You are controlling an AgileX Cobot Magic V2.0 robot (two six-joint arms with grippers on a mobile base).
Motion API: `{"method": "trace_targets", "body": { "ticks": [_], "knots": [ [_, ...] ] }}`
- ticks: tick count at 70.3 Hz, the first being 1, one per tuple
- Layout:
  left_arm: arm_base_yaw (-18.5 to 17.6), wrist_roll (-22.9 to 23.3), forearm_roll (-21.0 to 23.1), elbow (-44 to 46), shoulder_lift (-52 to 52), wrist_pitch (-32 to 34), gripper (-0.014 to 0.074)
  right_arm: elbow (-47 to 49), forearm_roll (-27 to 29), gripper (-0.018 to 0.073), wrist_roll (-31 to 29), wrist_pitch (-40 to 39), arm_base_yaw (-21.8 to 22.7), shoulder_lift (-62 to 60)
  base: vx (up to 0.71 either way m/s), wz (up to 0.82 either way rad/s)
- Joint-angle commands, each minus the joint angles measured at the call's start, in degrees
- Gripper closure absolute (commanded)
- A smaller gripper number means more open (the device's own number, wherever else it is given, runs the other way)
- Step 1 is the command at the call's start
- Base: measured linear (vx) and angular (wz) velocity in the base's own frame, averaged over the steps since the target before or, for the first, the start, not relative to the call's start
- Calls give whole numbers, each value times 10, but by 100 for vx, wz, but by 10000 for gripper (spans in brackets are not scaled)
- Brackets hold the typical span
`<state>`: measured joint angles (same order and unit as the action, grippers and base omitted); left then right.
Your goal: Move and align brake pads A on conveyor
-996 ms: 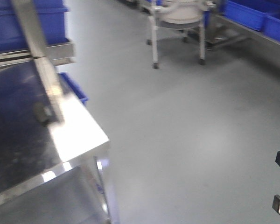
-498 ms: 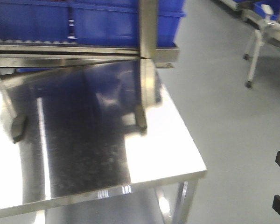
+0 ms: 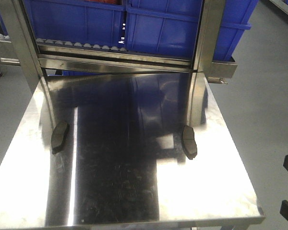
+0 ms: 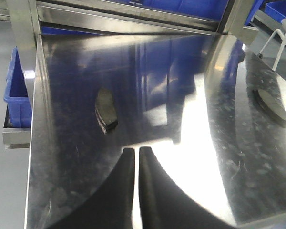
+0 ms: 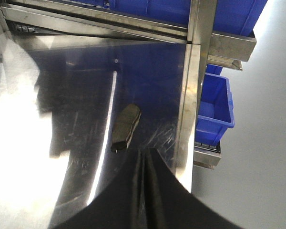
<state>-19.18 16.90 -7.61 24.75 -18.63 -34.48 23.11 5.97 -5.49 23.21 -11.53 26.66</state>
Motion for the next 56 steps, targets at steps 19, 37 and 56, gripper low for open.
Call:
{"method": "trace_targets", "body": {
  "ticks": [19,37,56],
  "knots": [
    [-4,1,-1,12,-4,37,602,15,-1,566,-5,-43,1,2,15,1],
    [-4,1,-1,12,-4,37,602,15,-1,566,-5,-43,1,2,10,0],
    [-4,1,-1,12,-4,37,602,15,-1,566,-5,-43,1,2,1,1]
  ]
}}
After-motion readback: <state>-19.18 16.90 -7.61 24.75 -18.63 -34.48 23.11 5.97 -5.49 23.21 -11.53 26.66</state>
